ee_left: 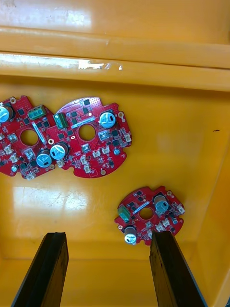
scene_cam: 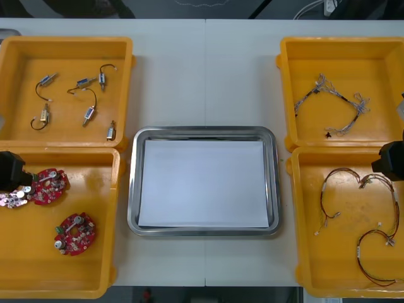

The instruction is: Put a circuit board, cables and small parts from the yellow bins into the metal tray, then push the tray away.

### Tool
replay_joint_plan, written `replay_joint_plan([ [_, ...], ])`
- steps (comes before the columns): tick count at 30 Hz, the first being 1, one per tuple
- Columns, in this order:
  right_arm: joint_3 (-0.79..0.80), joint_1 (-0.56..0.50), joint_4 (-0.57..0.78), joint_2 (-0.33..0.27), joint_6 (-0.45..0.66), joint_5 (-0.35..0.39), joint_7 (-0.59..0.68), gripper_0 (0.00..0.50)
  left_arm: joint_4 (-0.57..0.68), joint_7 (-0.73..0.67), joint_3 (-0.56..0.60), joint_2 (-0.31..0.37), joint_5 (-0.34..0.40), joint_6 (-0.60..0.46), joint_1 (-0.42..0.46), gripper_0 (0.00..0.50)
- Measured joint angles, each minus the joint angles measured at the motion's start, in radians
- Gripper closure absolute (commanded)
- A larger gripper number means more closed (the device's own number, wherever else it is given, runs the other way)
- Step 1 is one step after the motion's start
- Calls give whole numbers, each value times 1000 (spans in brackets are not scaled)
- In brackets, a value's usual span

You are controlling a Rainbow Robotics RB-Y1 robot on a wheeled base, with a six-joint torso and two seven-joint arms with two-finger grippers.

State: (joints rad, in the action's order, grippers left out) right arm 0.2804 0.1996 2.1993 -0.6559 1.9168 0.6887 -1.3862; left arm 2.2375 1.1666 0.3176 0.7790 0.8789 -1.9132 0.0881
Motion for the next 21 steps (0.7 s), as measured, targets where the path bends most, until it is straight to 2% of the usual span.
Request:
replay_joint_plan([
  [10,20,-25,-16,0,0,2,0,0,0,43,0,2,5,0,-3,0],
  [15,44,-51,-16,0,0,4,0,0,0,240,0,24,9,27,-17,0],
  [18,56,-55,-17,0,0,4,0,0,0,389,0,53,20,80,-42,0],
  [21,67,-56,-29,-1,0,5,0,0,-7,462,0,86,50,145,-77,0],
])
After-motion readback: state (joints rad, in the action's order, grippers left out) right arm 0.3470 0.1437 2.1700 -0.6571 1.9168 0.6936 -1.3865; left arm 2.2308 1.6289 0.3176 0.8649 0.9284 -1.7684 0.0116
